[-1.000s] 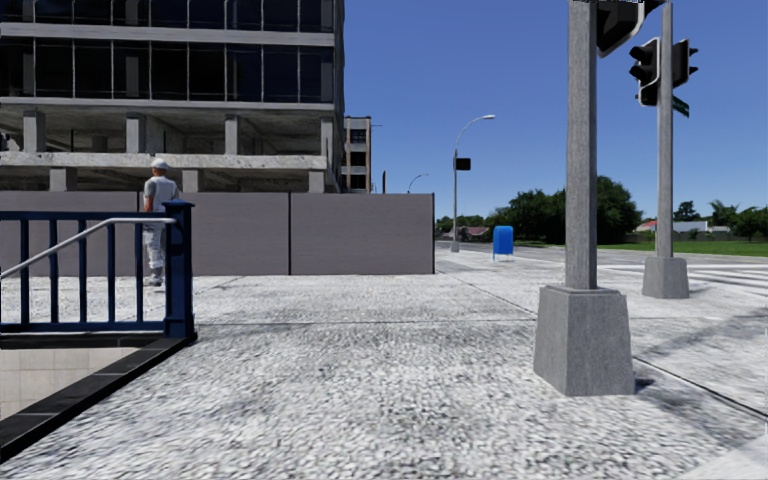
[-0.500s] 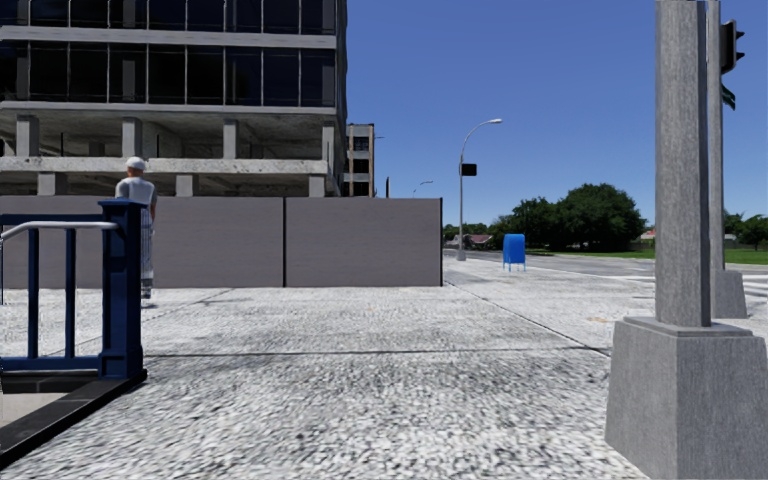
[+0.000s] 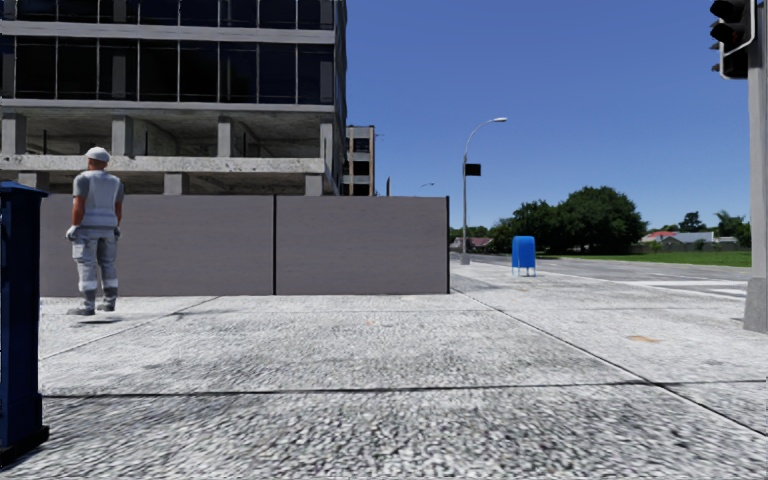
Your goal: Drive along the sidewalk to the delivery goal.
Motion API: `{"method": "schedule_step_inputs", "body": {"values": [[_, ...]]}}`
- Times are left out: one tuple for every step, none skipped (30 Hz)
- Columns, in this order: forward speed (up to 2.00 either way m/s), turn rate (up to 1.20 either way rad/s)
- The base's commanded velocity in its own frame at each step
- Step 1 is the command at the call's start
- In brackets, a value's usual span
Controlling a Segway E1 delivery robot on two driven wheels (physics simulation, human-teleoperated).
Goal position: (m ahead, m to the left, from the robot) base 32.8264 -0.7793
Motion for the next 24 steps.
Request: {"method": "schedule_step_inputs", "body": {"values": [[1.36, 0.0], [1.36, 0.0], [1.36, 0.0], [1.36, 0.0], [1.36, 0.0], [1.36, 0.0], [1.36, 0.0], [1.36, 0.0], [1.36, 0.0], [1.36, 0.0], [1.36, 0.0], [1.36, 0.0], [1.36, 0.0], [1.36, 0.0], [1.36, 0.0], [1.36, -0.01], [1.36, -0.22], [1.36, -0.22], [1.36, -0.37], [1.37, -0.43], [1.78, -0.45], [1.78, -0.45], [1.93, -0.49], [1.98, -0.53]]}}
